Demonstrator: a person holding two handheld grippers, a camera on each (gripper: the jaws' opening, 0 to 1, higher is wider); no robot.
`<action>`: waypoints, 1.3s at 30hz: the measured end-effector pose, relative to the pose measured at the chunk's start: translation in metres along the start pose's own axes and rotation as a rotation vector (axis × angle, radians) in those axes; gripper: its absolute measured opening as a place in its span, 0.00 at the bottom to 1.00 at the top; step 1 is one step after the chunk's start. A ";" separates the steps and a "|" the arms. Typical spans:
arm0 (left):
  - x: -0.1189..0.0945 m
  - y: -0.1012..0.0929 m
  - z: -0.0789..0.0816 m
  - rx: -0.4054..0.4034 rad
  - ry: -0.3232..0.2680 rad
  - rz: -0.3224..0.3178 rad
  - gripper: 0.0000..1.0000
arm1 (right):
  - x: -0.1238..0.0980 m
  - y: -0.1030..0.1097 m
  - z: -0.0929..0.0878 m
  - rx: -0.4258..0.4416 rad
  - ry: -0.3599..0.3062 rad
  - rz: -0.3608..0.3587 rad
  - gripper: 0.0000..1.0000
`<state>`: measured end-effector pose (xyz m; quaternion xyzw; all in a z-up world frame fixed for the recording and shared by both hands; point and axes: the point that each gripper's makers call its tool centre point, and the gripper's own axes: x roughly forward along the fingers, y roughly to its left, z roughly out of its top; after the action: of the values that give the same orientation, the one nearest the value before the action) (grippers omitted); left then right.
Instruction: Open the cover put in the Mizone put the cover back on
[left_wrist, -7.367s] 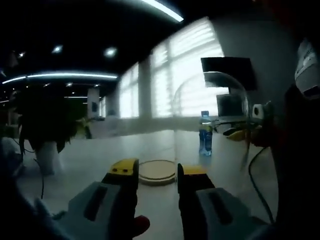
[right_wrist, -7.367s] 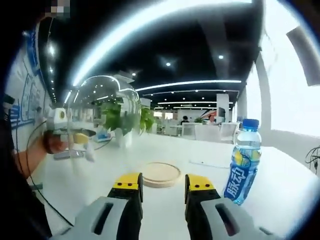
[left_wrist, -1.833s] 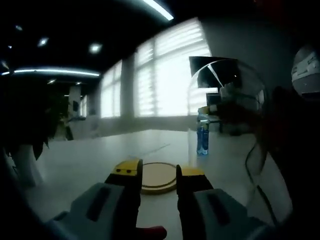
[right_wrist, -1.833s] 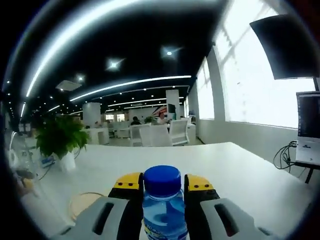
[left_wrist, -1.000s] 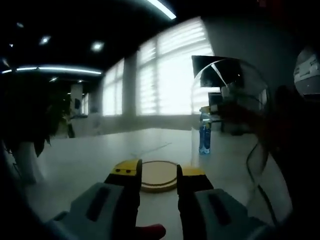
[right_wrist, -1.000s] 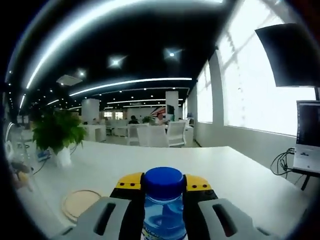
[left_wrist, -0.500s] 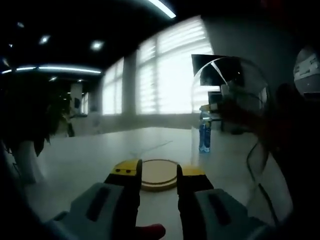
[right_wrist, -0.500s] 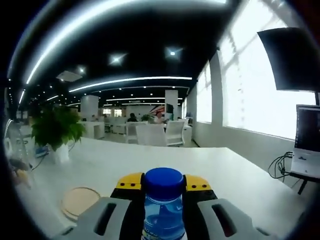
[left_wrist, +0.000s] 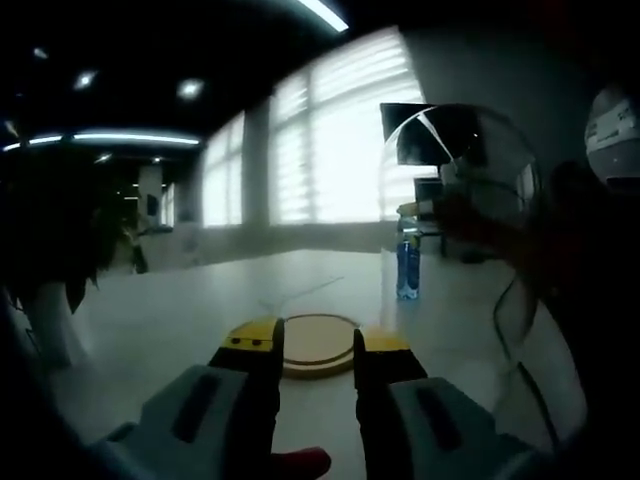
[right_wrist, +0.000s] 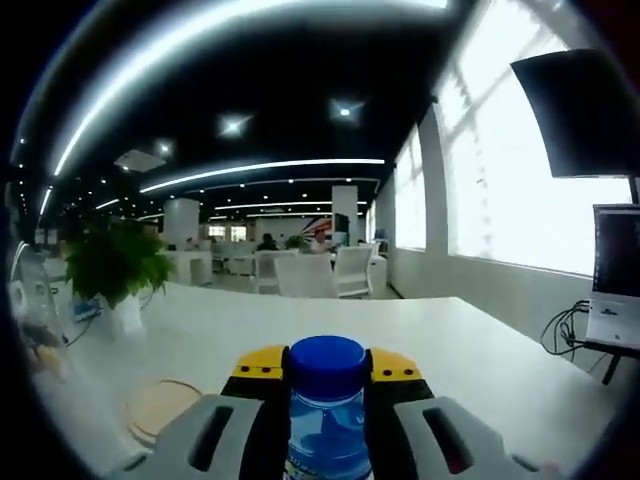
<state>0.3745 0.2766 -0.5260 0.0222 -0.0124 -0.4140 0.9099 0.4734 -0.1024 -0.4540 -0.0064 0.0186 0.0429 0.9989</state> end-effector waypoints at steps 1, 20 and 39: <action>0.000 0.000 0.000 0.001 0.000 0.000 0.20 | 0.001 -0.001 0.000 0.002 0.002 0.005 0.21; 0.001 0.004 -0.005 0.003 0.014 0.010 0.20 | 0.007 0.024 0.002 -0.020 0.016 0.100 0.20; 0.001 0.004 -0.007 0.012 0.026 0.010 0.20 | 0.010 0.062 0.003 0.034 -0.013 0.162 0.21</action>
<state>0.3782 0.2784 -0.5333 0.0330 -0.0032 -0.4091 0.9119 0.4784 -0.0400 -0.4521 0.0123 0.0131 0.1235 0.9922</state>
